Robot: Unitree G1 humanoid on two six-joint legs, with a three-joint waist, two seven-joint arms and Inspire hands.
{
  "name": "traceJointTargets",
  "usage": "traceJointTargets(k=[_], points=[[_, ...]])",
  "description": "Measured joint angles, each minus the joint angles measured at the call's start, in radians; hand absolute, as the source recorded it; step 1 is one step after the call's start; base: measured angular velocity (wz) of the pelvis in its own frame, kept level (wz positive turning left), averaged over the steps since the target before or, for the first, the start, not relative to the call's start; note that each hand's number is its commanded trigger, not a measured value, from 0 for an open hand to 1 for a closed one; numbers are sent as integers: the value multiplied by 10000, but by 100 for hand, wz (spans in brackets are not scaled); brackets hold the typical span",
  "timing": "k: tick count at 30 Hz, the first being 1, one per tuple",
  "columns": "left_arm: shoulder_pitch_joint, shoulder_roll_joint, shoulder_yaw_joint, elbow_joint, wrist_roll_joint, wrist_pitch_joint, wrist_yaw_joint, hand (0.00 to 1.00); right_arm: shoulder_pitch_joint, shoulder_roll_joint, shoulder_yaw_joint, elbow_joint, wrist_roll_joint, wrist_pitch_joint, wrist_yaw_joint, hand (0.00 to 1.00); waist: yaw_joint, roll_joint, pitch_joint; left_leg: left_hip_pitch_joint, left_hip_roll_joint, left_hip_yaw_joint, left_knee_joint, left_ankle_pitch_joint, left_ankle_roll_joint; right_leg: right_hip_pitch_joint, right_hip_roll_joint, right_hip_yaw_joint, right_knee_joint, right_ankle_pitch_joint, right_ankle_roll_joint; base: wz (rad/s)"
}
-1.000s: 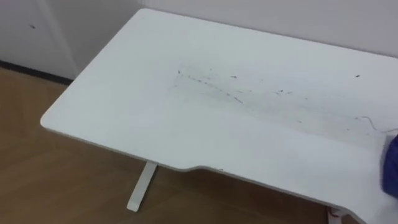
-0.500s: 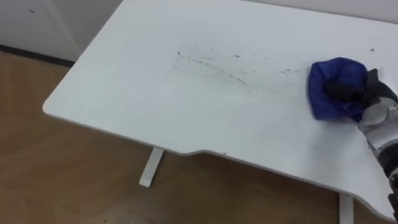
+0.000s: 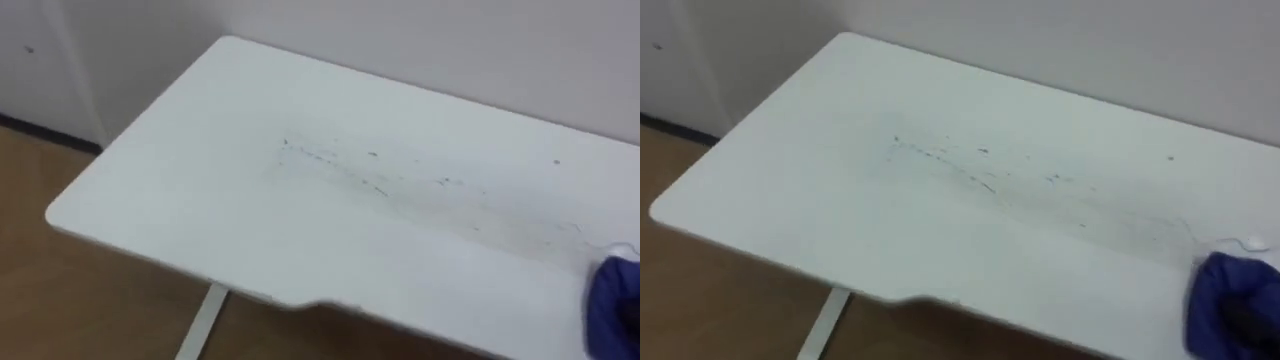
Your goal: Wipe table
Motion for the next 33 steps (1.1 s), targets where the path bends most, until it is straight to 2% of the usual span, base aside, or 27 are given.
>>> traceJointTargets(k=[1,3,4,5,6,7,8,9,10,11,12,13,14,15,16,17,18,20,21,23,24,25,27,28,31,32,33], points=[[-3,81,-2,-44,-1,-74,-11,0,74,74,15,-89,24,59,-2,100,36,9,-3,14,185,87,71,-43,-83,-62,-86,52,-205,74,-17,-59],[-206,248,-52,50,80,-146,-5,0,-96,600,166,-499,20,350,-53,100,195,12,-3,-44,929,182,460,-187,-536,-188,-271,255,-1245,662,-27,-51],[-279,256,-98,83,94,-141,8,0,-164,730,247,-669,20,494,-123,100,246,12,-3,-73,1108,181,568,-220,-642,-185,-297,293,-1467,831,-47,-32],[-463,282,-278,170,203,-144,40,0,-389,963,500,-1031,-28,825,-250,100,419,14,0,-174,1510,160,822,-281,-911,-215,-335,309,-1704,1220,-28,-29],[-759,281,-520,261,276,-81,20,0,-942,1124,933,-1261,-226,1232,-308,100,510,-6,11,-337,1874,110,1044,-287,-1191,-331,-402,307,-1760,1493,-5,-33],[-902,274,-671,345,304,-40,-5,0,-1301,1183,1235,-1365,-291,1418,-310,100,634,-22,19,-411,2035,107,1123,-265,-1342,-427,-424,345,-1679,1597,-31,-42],[-1253,220,-867,651,509,-24,-163,0,-2249,1317,1962,-1417,-674,1742,-222,100,921,-59,14,-491,2342,79,1116,-113,-1662,-632,-385,371,-1615,1818,1,-63],[-1487,140,-862,758,828,50,-289,0,-3559,1424,2875,-1432,-1206,1938,143,100,1221,-83,21,-558,2609,-18,1035,-4,-1914,-896,-257,169,-1375,1911,-28,-67],[-1576,102,-787,726,863,80,-359,0,-4227,1490,3337,-1424,-1502,1916,485,100,1369,-98,28,-609,2774,-85,994,51,-2014,-1031,-144,107,-1112,1909,-34,-64],[-1742,-24,-743,594,829,73,-437,0,-5386,1568,3887,-1413,-2353,1714,1106,100,1645,-75,17,-785,3063,-309,980,147,-2136,-1389,19,-307,-373,1115,358,-32],[-1635,-137,-840,313,711,40,-645,0,-6178,1576,4254,-1653,-2920,1518,1498,100,1932,134,135,-852,3248,-829,735,353,-1494,-1817,184,-686,625,302,-52,-6],[-1531,-157,-877,198,627,41,-779,0,-6326,1553,4327,-1768,-3153,1412,1617,100,1962,146,137,-926,3199,-1076,568,650,-1211,-1879,195,-841,873,39,-168,66],[-1223,-207,-890,-54,595,127,-931,0,-6434,1521,4325,-1836,-3556,1161,1703,100,1808,170,122,-1217,2930,-1127,579,1009,-1311,-1833,274,-1068,979,-323,-276,117],[-819,-206,-899,-220,634,293,-995,0,-6199,1377,4324,-1850,-3613,1099,1731,100,1723,88,117,-1356,2370,-903,698,1033,-1335,-1642,281,-1149,856,-525,-329,127],[-646,-212,-882,-229,667,356,-1022,0,-5948,1242,4313,-1889,-3643,1099,1753,100,1711,-3,142,-1383,2079,-779,747,1032,-1336,-1517,284,-1172,731,-563,-342,125],[-309,-217,-881,-239,676,463,-1062,0,-5295,912,4209,-1822,-3657,1058,1796,100,1650,-13,150,-1378,1419,-681,781,1025,-1331,-1177,331,-1191,325,-579,-348,121],[130,-240,-841,-238,693,563,-1075,0,-4550,809,3527,-1997,-3373,627,1665,100,1358,-2,171,-1263,860,-429,673,1018,-1314,-824,398,-1194,-137,-550,-323,123],[586,-258,-730,-237,842,691,-1091,0,-3689,659,2615,-2169,-3265,86,1391,100,986,114,160,-968,249,-267,340,981,-1239,-369,524,-1171,-736,-490,-254,91],[785,-271,-550,-239,918,692,-1127,0,-3328,496,2260,-2194,-3360,-104,1239,100,878,232,161,-723,82,-212,9,983,-1218,-152,629,-1175,-1064,-386,-242,53],[835,-287,-161,-274,1326,687,-1124,0,-2807,298,1734,-2230,-3384,-368,1173,100,789,305,114,-576,67,-208,-348,1001,-1182,-13,762,-1171,-1366,-268,-225,10],[850,-297,-33,-352,1576,666,-1104,0,-2507,287,1475,-2314,-3364,-369,1117,100,771,271,8,-451,40,-166,-604,996,-1173,3,791,-1130,-1505,-199,-196,-5],[841,-300,-18,-359,1657,631,-1101,0,-2388,291,1410,-2355,-3364,-368,1113,100,761,248,-47,-367,11,-142,-740,997,-1157,3,794,-1075,-1553,-162,-173,-29],[772,-380,-30,-354,1711,459,-1103,0,-2267,328,1400,-2497,-3349,-276,1155,100,896,130,-62,146,-144,-110,-1261,979,-1113,-1,794,-592,-1646,-50,-99,-47],[695,-411,-39,-355,1706,442,-1104,0,-2270,328,1466,-2564,-3350,-190,1194,100,910,109,-64,204,-161,-102,-1306,976,-1108,-2,794,-526,-1647,7,-87,-41],[67,-599,-35,-366,1720,303,-1090,0,-2744,344,2042,-3069,-3488,427,1421,100,965,-121,-6,144,-212,-20,-1465,995,-1077,-303,818,-152,-1625,181,-97,-35],[-20,-645,-37,-370,1721,304,-1089,0,-2881,343,2197,-3098,-3588,548,1460,100,964,-151,-15,157,-212,-20,-1496,997,-1074,-358,821,-123,-1583,198,-105,-27],[-173,-719,-40,-389,1683,305,-1089,0,-3147,356,2675,-3389,-3952,910,1611,100,994,-220,-19,175,-212,-19,-1623,1015,-1047,-465,821,-86,-1442,199,-108,-21]])
